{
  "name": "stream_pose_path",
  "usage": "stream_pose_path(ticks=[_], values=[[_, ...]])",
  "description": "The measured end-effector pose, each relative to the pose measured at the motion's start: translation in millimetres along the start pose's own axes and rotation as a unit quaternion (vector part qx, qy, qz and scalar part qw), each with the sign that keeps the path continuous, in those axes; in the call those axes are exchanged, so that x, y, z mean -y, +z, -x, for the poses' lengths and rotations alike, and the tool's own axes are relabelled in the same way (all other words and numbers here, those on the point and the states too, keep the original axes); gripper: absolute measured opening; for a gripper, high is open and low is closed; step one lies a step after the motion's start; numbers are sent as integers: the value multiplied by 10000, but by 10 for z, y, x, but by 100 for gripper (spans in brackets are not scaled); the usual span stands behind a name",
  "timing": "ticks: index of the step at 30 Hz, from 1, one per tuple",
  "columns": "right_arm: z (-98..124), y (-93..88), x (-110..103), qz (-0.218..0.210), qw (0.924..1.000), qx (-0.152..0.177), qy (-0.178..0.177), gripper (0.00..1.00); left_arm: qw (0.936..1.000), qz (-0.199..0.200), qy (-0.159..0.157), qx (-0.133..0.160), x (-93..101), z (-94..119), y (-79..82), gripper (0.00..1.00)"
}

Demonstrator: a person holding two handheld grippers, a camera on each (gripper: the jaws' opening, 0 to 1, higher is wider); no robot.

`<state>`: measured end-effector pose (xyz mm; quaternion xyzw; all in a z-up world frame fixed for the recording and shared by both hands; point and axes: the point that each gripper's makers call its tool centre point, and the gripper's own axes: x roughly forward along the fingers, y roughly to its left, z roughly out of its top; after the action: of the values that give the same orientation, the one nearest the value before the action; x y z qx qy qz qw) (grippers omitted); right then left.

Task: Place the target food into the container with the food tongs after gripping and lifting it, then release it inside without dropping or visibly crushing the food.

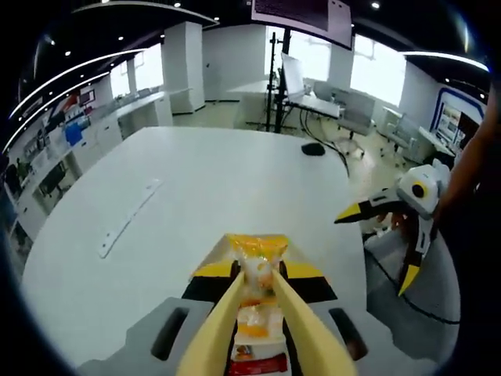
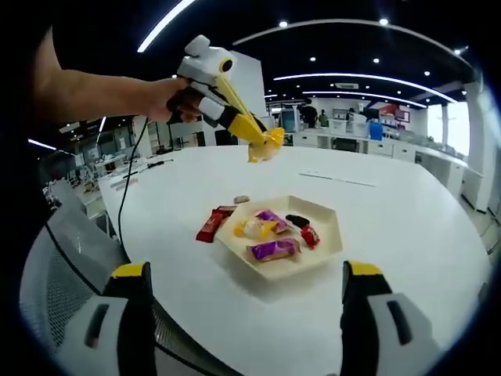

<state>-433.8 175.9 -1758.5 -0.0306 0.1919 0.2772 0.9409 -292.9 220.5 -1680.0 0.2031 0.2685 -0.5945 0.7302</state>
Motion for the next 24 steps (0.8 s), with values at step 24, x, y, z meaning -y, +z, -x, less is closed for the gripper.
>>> stream_pose_path(ticks=[24], values=[[-7, -16, -20, -8, 10000, -34, 36, 100, 9999, 6, 79, 151, 103, 44, -28, 24]])
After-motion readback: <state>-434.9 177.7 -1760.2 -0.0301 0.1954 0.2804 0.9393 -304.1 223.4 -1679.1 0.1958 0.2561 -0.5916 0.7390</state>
